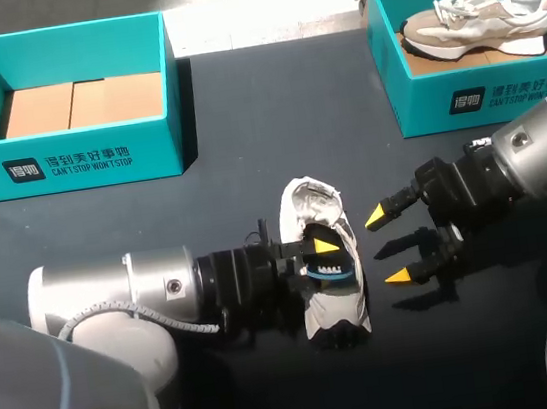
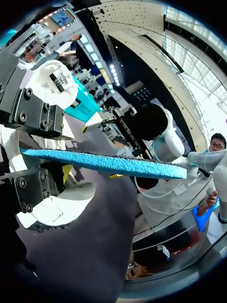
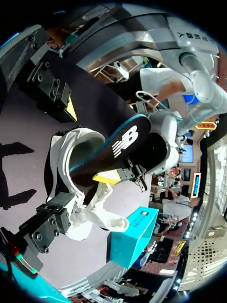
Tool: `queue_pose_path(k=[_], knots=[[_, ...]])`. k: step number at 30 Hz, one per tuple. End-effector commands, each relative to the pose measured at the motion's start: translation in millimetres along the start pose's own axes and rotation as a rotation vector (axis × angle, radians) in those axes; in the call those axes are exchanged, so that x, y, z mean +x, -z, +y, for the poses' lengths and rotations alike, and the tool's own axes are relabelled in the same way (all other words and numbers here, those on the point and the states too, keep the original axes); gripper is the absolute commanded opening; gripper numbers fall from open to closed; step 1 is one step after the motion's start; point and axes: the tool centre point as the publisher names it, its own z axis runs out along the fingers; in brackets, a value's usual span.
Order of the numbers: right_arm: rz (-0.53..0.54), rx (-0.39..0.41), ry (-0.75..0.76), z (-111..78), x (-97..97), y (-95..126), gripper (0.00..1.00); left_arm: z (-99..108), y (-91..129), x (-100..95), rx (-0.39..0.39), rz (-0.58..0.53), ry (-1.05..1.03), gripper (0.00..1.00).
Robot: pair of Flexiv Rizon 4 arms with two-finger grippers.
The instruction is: Take the shoe out of the shoebox, open the shoe tongue, remove and reinsert the insole, then place the shoe into the shoebox
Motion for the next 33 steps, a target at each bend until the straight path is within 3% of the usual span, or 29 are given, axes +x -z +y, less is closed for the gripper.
queue_pose_path(k=[1, 4, 10, 22, 30, 31, 32, 33], knots=[[-0.002, 0.005, -0.001, 1.0, 0.2, -1.9, 1.0, -14.9, 10.1, 9.4, -0.039, -0.016, 0.0, 0.24], [-0.002, 0.005, -0.001, 1.0, 0.2, -1.9, 1.0, -19.5, 10.7, 11.0, -0.046, -0.017, -0.001, 0.22], [-0.002, 0.005, -0.001, 1.0, 0.2, -1.9, 1.0, -24.6, 4.9, 14.4, -0.052, -0.018, -0.003, 0.0], [-0.002, 0.005, -0.001, 1.0, 0.2, -1.9, 1.0, 1.6, -9.2, 7.6, -0.029, -0.005, -0.008, 0.0], [-0.002, 0.005, -0.001, 1.0, 0.2, -1.9, 1.0, 7.1, -9.9, 4.4, -0.031, 0.002, -0.011, 0.0], [-0.002, 0.005, -0.001, 1.0, 0.2, -1.9, 1.0, 5.9, -8.8, 5.9, -0.036, -0.002, -0.009, 0.09], [-0.002, 0.005, -0.001, 1.0, 0.2, -1.9, 1.0, 3.5, -7.6, 7.0, -0.038, -0.003, -0.009, 0.31], [-0.002, 0.005, -0.001, 1.0, 0.2, -1.9, 1.0, 0.7, -6.6, 7.7, -0.041, -0.006, -0.011, 0.36]])
